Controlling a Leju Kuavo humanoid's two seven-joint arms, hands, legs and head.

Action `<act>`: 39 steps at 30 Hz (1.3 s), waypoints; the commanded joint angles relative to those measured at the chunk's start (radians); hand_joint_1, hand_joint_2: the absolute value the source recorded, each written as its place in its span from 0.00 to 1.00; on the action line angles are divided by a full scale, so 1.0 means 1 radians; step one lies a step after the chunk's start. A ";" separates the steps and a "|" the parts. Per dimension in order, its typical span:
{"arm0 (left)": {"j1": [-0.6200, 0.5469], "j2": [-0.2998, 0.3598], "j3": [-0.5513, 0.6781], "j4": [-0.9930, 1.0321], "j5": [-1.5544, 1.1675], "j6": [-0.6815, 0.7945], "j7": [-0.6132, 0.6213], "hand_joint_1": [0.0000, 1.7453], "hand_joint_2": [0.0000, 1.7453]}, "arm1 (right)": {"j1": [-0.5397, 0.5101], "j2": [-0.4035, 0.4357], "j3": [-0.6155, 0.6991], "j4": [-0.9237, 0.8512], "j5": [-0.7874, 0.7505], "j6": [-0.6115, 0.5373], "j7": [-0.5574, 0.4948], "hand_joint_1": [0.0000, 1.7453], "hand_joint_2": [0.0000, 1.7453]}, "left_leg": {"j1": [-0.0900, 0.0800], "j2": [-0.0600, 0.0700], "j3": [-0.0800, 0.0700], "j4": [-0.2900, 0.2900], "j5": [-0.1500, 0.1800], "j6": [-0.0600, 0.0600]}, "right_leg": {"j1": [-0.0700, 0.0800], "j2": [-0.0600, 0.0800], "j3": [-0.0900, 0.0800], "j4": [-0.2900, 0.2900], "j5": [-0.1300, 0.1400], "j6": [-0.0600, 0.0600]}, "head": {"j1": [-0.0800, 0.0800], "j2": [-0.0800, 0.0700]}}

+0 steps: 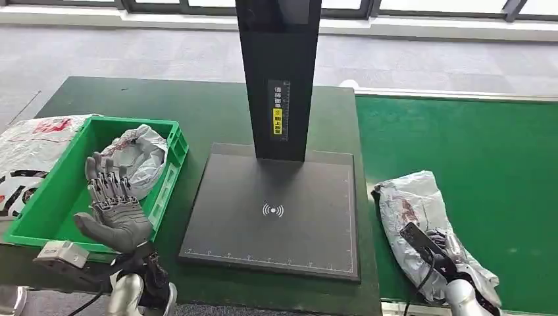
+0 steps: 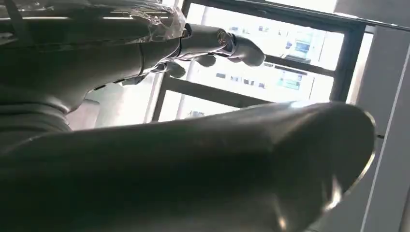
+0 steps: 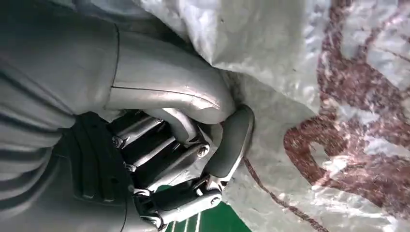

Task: Moved the parcel from conveyor to table for the left to box.

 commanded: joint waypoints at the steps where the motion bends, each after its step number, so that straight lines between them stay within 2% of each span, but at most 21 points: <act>1: -0.039 -0.032 0.024 0.071 0.008 -0.013 0.003 0.00 0.00 | 0.061 -0.029 0.066 -0.026 0.042 0.018 0.076 0.60 1.00 | 0.000 -0.003 0.000 -0.002 0.002 0.001 | 0.001 -0.004 0.002 -0.003 0.001 -0.002 | 0.000 0.000; 2: -0.041 -0.031 0.021 0.073 0.007 -0.012 0.003 0.00 0.00 | 0.063 -0.030 0.063 -0.028 0.042 0.017 0.076 0.02 1.00 | 0.000 -0.004 0.000 -0.002 0.002 0.002 | 0.001 -0.006 0.002 -0.004 0.001 -0.002 | 0.000 0.000; 3: -0.043 -0.029 0.018 0.075 0.006 -0.011 0.003 0.00 0.00 | 0.061 -0.028 0.057 -0.027 0.049 0.004 0.084 0.00 1.00 | 0.000 -0.003 0.007 -0.001 0.001 0.001 | 0.001 -0.005 0.002 -0.002 0.000 -0.002 | 0.000 0.000; 6: -0.039 -0.028 0.019 0.067 0.004 -0.011 0.003 0.00 0.00 | 0.026 -0.020 0.045 -0.014 0.072 -0.045 0.098 0.00 1.00 | 0.000 -0.001 0.008 -0.001 0.001 0.001 | 0.001 -0.003 0.002 -0.002 0.001 -0.002 | 0.000 0.000; 12: -0.035 -0.029 0.020 0.063 0.004 -0.014 0.003 0.00 0.00 | 0.008 -0.014 0.045 -0.013 0.075 -0.051 0.098 0.00 1.00 | 0.000 0.001 0.005 -0.001 0.001 0.001 | 0.000 -0.001 0.002 -0.001 0.001 -0.001 | 0.000 0.000; 15: -0.034 -0.029 0.028 0.065 0.003 -0.017 0.003 0.00 0.00 | -0.001 0.009 0.056 -0.015 0.064 -0.086 0.060 0.00 1.00 | 0.000 0.001 0.004 -0.002 0.002 0.002 | 0.001 -0.001 0.001 -0.003 0.002 -0.002 | 0.000 0.000; 20: -0.034 -0.029 0.028 0.065 0.003 -0.017 0.003 0.00 0.00 | -0.001 0.009 0.056 -0.015 0.064 -0.086 0.060 0.00 1.00 | 0.000 0.001 -0.001 -0.001 0.001 0.001 | 0.000 0.000 0.001 -0.001 0.001 -0.001 | 0.000 0.000; 39: -0.034 -0.038 0.038 0.063 -0.003 -0.025 0.003 0.00 0.00 | -0.025 0.020 0.074 -0.026 0.045 -0.109 0.032 0.00 1.00 | 0.000 0.002 -0.001 -0.002 0.001 0.001 | 0.000 0.000 0.001 -0.002 0.002 -0.002 | 0.000 0.000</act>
